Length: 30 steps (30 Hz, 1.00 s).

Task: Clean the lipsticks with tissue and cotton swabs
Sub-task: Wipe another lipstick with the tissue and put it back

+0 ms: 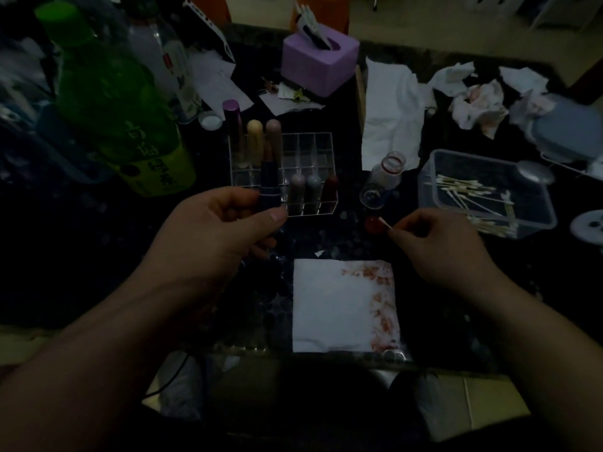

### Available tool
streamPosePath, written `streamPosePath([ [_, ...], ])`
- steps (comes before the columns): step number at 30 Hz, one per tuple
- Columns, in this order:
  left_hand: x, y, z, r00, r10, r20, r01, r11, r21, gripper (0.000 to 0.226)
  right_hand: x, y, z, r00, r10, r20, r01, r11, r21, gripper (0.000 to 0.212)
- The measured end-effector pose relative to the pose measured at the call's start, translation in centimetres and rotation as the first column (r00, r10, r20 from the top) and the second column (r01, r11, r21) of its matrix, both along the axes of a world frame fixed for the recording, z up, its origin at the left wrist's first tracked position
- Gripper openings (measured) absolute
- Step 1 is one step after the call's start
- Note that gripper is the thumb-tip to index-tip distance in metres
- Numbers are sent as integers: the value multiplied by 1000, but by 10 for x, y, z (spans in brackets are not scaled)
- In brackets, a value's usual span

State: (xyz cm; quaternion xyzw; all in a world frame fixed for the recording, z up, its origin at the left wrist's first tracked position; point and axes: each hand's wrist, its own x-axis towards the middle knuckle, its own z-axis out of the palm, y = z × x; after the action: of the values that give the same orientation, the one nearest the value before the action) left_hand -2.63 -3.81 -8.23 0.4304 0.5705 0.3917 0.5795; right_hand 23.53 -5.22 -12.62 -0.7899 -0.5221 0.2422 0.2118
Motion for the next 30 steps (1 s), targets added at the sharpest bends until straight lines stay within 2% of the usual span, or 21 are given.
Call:
streamPosePath([
  [4, 2, 0, -1, 1000, -20, -6, 20, 1000, -11, 62, 4, 1, -8, 998, 32, 61, -32, 999, -1, 7],
  [8, 4, -1, 0, 995, -96, -13, 96, 995, -14, 50, 3, 4, -14, 997, 36, 72, -35, 999, -11, 7],
  [11, 5, -2, 0, 994, -109, -9, 109, 994, -29, 53, 2, 4, -17, 998, 27, 60, -26, 999, -20, 6],
  [18, 5, -3, 0, 990, -143, -8, 143, 988, -51, 18, 1, 4, -14, 993, 42, 106, -39, 999, -28, 8],
  [25, 5, -6, 5, 975, -214, -51, 214, 977, -16, 27, -7, -6, 1, 993, 29, 117, -33, 999, 32, 15],
  [28, 6, -8, 6, 970, -240, -49, 239, 971, -30, 26, -17, -19, 8, 987, 118, 113, -111, 992, -63, 22],
  [30, 7, -11, 5, 963, -267, -37, 265, 963, -46, 37, -24, -26, 5, 977, 175, 126, -157, 978, -137, 29],
])
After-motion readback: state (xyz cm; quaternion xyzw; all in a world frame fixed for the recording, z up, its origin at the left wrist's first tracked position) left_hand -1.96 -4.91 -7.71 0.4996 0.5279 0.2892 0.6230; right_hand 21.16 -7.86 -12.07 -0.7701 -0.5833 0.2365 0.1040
